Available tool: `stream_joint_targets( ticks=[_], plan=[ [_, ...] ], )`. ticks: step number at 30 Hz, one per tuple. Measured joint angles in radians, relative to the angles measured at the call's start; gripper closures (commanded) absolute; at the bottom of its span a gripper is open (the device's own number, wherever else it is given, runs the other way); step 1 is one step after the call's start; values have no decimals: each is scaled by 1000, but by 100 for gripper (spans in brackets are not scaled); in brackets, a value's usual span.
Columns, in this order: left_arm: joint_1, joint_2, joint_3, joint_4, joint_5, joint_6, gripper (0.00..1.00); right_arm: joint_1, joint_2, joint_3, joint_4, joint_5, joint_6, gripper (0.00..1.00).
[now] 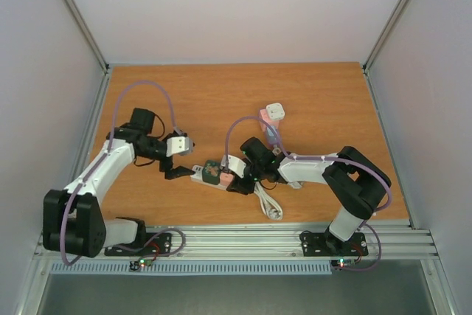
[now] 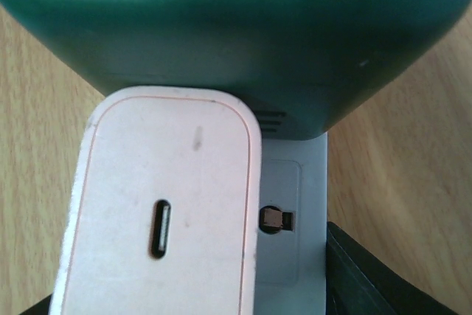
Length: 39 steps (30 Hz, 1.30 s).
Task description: Pull the plug off the socket
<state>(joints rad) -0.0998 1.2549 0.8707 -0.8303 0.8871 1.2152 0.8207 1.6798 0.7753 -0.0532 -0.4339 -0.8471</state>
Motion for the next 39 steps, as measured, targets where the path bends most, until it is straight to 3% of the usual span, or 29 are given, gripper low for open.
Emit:
stream_joint_targets(
  ticks=[6,17,28,39],
  plan=[
    [-91,81,-43,60,-29,43,3,0,0,-7,9,-9,-5,62],
    [-147,118,-132,233,-85,41,6,27,19,-7,49,-3,-35,62],
    [-169,167,-132,253,-67,34,24,27,37,-4,87,1,-51,63],
    [-169,167,-134,243,-34,44,52,27,40,-4,95,4,-51,63]
  ],
)
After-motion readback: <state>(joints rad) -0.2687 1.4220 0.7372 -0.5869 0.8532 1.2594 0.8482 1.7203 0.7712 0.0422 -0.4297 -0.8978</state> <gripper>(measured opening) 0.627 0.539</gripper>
